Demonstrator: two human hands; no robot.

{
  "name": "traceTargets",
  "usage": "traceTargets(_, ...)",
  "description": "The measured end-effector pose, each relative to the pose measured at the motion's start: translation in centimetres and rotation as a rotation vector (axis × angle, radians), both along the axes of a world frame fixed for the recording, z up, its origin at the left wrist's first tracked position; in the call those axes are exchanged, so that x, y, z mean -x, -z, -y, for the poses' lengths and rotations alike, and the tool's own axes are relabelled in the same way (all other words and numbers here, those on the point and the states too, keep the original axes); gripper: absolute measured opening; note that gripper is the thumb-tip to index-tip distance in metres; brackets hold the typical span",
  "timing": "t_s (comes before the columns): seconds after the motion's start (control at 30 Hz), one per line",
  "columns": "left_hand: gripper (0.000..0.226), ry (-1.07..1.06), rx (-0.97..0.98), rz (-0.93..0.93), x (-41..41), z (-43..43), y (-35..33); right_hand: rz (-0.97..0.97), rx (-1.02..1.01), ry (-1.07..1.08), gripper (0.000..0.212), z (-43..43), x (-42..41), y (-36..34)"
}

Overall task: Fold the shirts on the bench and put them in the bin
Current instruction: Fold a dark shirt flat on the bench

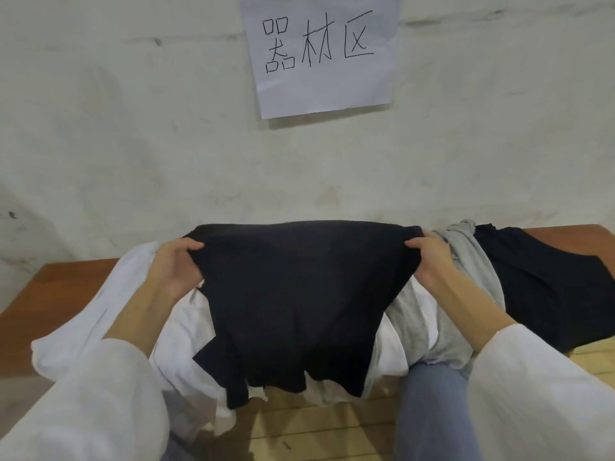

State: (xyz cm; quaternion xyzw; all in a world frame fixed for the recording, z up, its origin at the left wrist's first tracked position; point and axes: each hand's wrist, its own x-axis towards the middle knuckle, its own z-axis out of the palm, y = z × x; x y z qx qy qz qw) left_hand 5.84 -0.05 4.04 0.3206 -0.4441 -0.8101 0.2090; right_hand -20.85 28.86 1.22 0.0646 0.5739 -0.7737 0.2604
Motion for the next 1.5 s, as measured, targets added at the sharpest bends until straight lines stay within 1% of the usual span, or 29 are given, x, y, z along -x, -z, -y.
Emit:
traceTargets(0.07, 0.037, 0.020, 0.250, 0.250, -0.4, 1.0, 0.5, -0.127, -0.126, 0.056, 0.067, -0.5, 0.8, 0.1)
traceTargets(0.13, 0.050, 0.013, 0.529, 0.549, -0.6, 1.3, 0.8, -0.274, -0.231, 0.062, 0.066, -1.0, 1.0, -0.1)
traceTargets(0.17, 0.054, 0.004, 0.627, 0.647, -0.6, 1.2, 0.7, -0.358, -0.278, 0.055, 0.062, -1.2, 0.9, -0.5)
traceTargets(0.23, 0.056, -0.048, 0.742, 0.728, -0.5, 0.6, 0.2, -0.538, -0.352, 0.064, 0.055, -1.4, 0.8, -1.5)
traceTargets(0.3, 0.057, -0.137, 0.798, 0.753, -0.2, 0.6, -0.3, -0.718, -0.430, 0.097, 0.048, -1.7, 1.0, -2.9)
traceTargets(0.33, 0.055, -0.168, 0.769, 0.714, -0.2, 0.7, -0.5, -0.796, -0.470, 0.109, 0.046, -1.9, 1.2, -3.7)
traceTargets(0.37, 0.049, -0.182, 0.686, 0.609, -0.1, 0.8, -0.8, -0.853, -0.500, 0.109, 0.044, -2.2, 1.5, -4.4)
traceTargets(0.47, 0.009, -0.185, 0.334, 0.190, 0.0, 0.9, -2.3, -0.944, -0.523, 0.102, 0.042, -2.7, 2.3, -6.9)
traceTargets(0.5, 0.006, -0.182, 0.277, 0.089, 0.0, 1.0, -2.8, -0.963, -0.507, 0.092, 0.045, -2.8, 2.5, -7.7)
traceTargets(0.53, 0.011, -0.167, 0.243, 0.009, -0.1, 1.1, -3.4, -0.976, -0.496, 0.066, 0.051, -2.8, 2.6, -8.4)
traceTargets(0.57, 0.016, -0.138, 0.237, -0.047, 0.0, 1.3, -3.9, -0.983, -0.501, 0.024, 0.060, -2.9, 2.6, -9.0)
traceTargets(0.6, 0.022, -0.099, 0.276, -0.052, 0.1, 1.4, -4.3, -0.993, -0.534, -0.022, 0.068, -2.8, 2.5, -9.3)
traceTargets(0.63, 0.030, -0.058, 0.373, 0.011, 0.2, 1.4, -4.5, -1.012, -0.594, -0.060, 0.072, -2.7, 2.3, -9.2)
traceTargets(0.67, 0.038, -0.014, 0.546, 0.154, 0.4, 1.3, -4.5, -1.042, -0.663, -0.077, 0.072, -2.6, 2.1, -8.9)
traceTargets(0.7, 0.042, 0.018, 0.792, 0.364, 0.7, 1.2, -4.4, -1.073, -0.724, -0.066, 0.068, -2.6, 2.0, -8.3)
traceTargets(0.73, 0.041, 0.042, 1.065, 0.582, 0.9, 1.1, -4.2, -1.095, -0.766, -0.038, 0.060, -2.7, 2.0, -7.6)
traceTargets(0.77, 0.035, 0.041, 1.305, 0.738, 1.0, 0.9, -4.0, -1.110, -0.793, -0.010, 0.049, -2.9, 2.1, -6.9)
traceTargets(0.8, 0.028, 0.009, 1.442, 0.806, 1.0, 0.8, -3.9, -1.114, -0.818, 0.013, 0.036, -3.1, 2.3, -6.3)
traceTargets(0.83, 0.022, -0.039, 1.478, 0.819, 1.0, 0.7, -3.9, -1.109, -0.841, 0.034, 0.026, -3.4, 2.6, -5.7)
traceTargets(0.9, 0.017, -0.114, 1.465, 0.815, 1.1, 0.7, -3.9, -1.097, -0.886, 0.078, 0.021, -3.8, 2.9, -5.1)
traceTargets(1.0, 0.021, -0.120, 1.520, 0.995, 1.5, 0.6, -4.1, -1.096, -0.973, 0.112, 0.030, -4.2, 3.2, -5.2)
traceTargets(1.03, 0.028, -0.086, 1.480, 1.046, 1.8, 0.6, -4.3, -1.074, -0.972, 0.111, 0.032, -4.2, 3.3, -5.5)
traceTargets(1.07, 0.035, -0.055, 1.390, 1.046, 2.2, 0.7, -4.5, -1.042, -0.952, 0.107, 0.033, -4.1, 3.4, -5.8)
traceTargets(1.13, 0.035, -0.050, 1.081, 0.908, 3.3, 1.1, -4.9, -0.997, -0.903, 0.071, 0.031, -3.4, 3.7, -6.6)
traceTargets(1.2, 0.025, -0.126, 0.780, 0.702, 4.6, 1.5, -5.8, -0.942, -0.796, 0.028, 0.025, -2.3, 4.4, -7.5)
traceTargets(1.27, 0.017, -0.170, 0.606, 0.506, 5.9, 1.7, -7.4, -0.871, -0.629, 0.044, 0.021, -1.1, 5.7, -8.9)
traceTargets(1.33, 0.013, -0.211, 0.547, 0.324, 7.0, 1.8, -9.6, -0.880, -0.505, 0.088, 0.022, -0.2, 6.6, -11.0)
traceTargets(1.37, 0.013, -0.240, 0.559, 0.260, 7.2, 1.8, -10.6, -0.893, -0.456, 0.108, 0.022, 0.0, 6.8, -12.1)
traceTargets(1.5, 0.015, -0.371, 0.698, 0.173, 6.4, 1.3, -12.3, -0.878, -0.278, 0.170, 0.017, -0.4, 5.9, -14.8)
